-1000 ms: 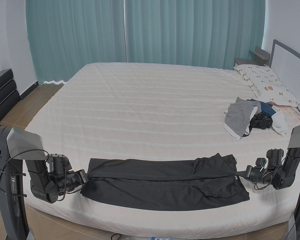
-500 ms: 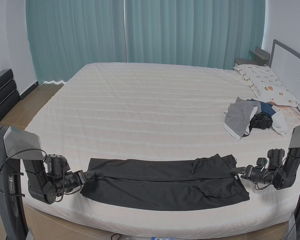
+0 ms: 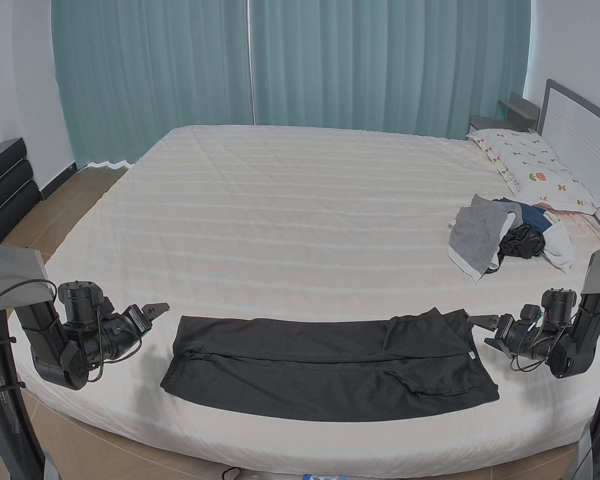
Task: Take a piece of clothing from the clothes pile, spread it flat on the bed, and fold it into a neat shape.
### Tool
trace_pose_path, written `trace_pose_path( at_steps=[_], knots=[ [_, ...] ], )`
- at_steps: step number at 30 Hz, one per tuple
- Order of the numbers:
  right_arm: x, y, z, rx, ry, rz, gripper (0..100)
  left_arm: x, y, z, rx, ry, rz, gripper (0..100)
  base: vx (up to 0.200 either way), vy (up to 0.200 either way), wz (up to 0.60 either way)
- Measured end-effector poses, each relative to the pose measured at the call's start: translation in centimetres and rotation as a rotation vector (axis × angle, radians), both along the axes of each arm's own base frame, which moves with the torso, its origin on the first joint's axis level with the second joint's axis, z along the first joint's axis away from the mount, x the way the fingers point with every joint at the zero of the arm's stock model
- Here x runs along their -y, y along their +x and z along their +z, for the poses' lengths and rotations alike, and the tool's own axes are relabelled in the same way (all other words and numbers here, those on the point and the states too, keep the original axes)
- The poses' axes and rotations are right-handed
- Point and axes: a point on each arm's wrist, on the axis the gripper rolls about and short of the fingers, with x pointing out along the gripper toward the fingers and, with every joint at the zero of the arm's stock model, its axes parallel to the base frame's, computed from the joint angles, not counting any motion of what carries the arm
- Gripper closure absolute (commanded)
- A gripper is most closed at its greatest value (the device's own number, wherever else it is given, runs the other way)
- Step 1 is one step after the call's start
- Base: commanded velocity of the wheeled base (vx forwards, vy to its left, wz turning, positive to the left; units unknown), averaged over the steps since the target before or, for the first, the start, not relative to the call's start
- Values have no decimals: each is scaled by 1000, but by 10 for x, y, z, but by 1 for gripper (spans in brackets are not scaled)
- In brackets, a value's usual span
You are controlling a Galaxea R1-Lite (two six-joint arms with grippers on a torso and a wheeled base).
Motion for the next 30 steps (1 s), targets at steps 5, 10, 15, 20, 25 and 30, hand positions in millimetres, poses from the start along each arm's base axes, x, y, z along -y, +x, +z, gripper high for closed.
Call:
trace_pose_path(
  at_steps=[5,10,15,20,25,30],
  knots=[
    [-4,4,1,-11,42,-14,0,9,15,4,-46,-22,-9,0,0,0,0],
    [-8,10,1,-33,106,-41,0,23,41,5,-124,-67,-10,0,0,0,0],
    [-11,14,-1,-43,133,-51,0,40,64,-5,-152,-59,5,0,0,0,0],
    [-15,15,-3,-50,141,-48,0,54,72,-22,-188,-26,14,0,0,0,0],
    [-17,16,-4,-46,132,-56,0,57,74,-29,-197,-24,13,0,0,0,0],
    [-18,15,-5,-30,128,-56,0,56,75,-31,-201,-25,21,0,0,0,0]
  ],
)
